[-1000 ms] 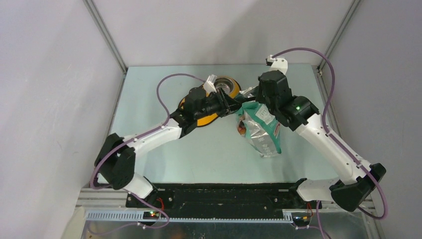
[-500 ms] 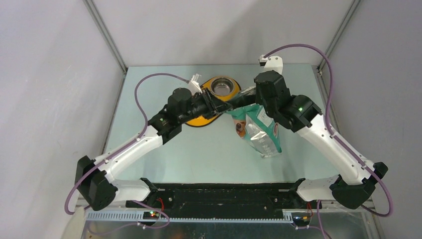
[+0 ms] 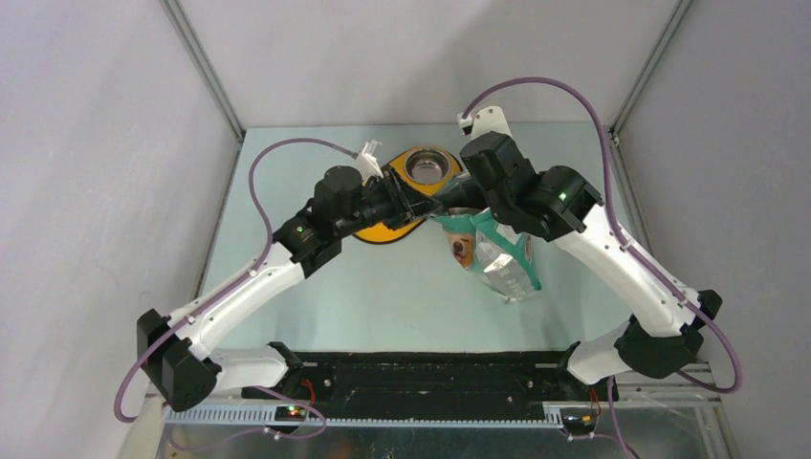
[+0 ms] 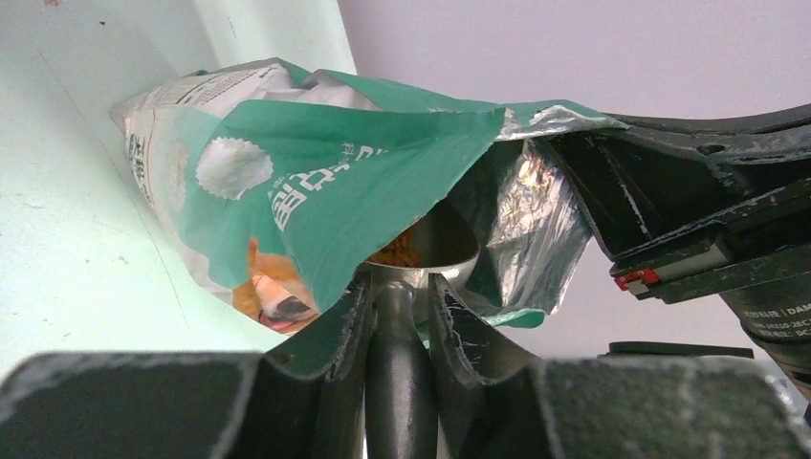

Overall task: Serve the pet food
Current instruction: Collect the pet food from the pet food bag.

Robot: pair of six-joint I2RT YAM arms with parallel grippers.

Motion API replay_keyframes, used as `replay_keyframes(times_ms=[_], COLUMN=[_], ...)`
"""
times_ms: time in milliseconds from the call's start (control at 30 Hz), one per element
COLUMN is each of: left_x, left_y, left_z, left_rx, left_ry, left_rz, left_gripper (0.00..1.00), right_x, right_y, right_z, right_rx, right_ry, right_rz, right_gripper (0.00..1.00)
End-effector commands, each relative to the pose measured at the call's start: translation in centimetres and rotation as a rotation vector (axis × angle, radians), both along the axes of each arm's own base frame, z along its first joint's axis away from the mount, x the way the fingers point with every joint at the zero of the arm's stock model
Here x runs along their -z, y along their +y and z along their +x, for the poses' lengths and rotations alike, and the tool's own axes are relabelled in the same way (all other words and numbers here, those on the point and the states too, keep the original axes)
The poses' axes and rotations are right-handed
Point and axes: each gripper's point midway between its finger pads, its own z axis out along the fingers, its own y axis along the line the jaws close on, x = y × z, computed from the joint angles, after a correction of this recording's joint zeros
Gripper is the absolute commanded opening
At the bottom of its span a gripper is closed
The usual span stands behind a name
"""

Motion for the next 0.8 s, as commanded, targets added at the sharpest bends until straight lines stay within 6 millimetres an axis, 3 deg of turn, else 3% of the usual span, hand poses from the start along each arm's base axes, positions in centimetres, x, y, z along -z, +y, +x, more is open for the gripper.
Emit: replay_keyframes(times_ms=[0,133,333,533,767], left_x=[-5.3,-6.6,-8.7,-7.9,-7.1], left_y=[0.3,0.2,-0.9,-1.8,-0.3], left_z=[-1.3,-1.3,-1.7,-1.5,-2.1], left_rx=[0.021,0.003,0.007,0.02,-0.021], left_ry=[-0.07,-0.085,-0.124,-0.103,-0.103], left_rz=[-0.1,-0.114,-0.088,-0.05,-0.063], left_gripper=[0.0,0.0,0.0,0.0,0.0], right_x=[-5.9,-6.5,-7.1,-7.6,-8.5], right_y=[-2.5,-2.5,-0.4,0.1,-1.2], right_z=[-0.2,-0.4,-0.4,-0.3,-0.7], right_rx=[0.102,0.135,0.083,0.093,0.132], right_ry=[-0.155,-0.183,-0.205,-0.226,-0.267], right_rz=[0.041,0.084,0.117,0.155,0.177], right_gripper=[0.0,0.0,0.0,0.0,0.0])
